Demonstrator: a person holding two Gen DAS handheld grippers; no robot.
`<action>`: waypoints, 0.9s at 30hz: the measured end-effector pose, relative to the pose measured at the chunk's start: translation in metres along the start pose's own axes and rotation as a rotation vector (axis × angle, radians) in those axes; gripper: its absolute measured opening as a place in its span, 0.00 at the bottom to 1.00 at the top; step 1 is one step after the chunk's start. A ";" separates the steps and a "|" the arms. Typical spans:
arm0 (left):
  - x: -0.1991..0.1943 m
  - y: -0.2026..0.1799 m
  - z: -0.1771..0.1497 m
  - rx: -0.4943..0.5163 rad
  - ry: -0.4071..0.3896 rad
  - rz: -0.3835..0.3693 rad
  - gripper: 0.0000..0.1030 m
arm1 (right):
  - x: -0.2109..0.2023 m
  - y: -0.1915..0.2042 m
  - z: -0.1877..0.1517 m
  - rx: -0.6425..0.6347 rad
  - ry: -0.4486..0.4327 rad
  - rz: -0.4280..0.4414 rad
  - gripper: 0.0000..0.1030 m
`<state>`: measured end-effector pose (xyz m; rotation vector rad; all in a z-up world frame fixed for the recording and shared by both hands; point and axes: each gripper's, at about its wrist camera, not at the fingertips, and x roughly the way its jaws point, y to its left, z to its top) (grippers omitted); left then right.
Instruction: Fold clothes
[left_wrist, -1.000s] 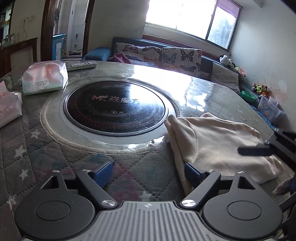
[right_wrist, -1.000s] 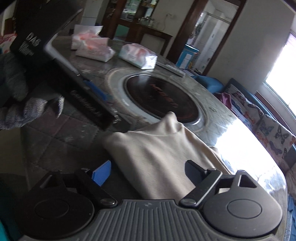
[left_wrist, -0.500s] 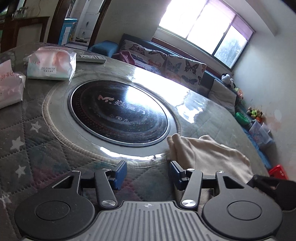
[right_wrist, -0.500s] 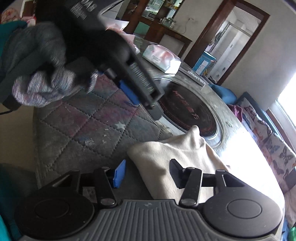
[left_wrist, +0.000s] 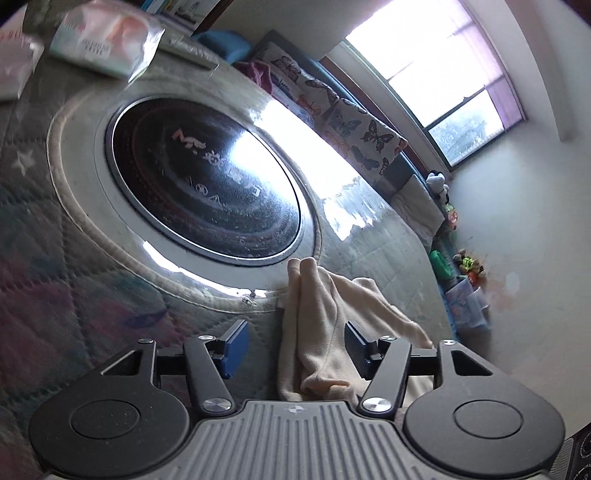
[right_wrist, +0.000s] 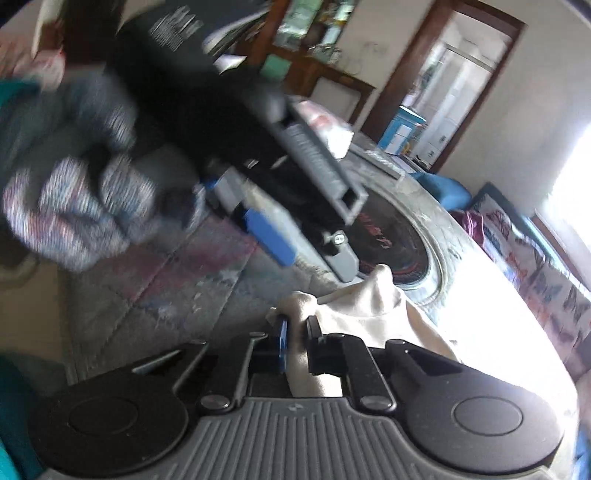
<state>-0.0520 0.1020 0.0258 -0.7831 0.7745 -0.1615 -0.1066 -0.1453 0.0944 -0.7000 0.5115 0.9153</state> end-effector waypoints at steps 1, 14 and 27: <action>0.002 0.000 0.000 -0.018 0.007 -0.007 0.66 | -0.003 -0.005 0.001 0.028 -0.009 0.008 0.08; 0.035 -0.005 0.003 -0.174 0.074 -0.086 0.66 | -0.032 -0.048 -0.005 0.157 -0.108 0.025 0.06; 0.044 0.020 -0.001 -0.301 0.102 -0.105 0.21 | -0.036 -0.037 -0.017 0.168 -0.112 0.049 0.07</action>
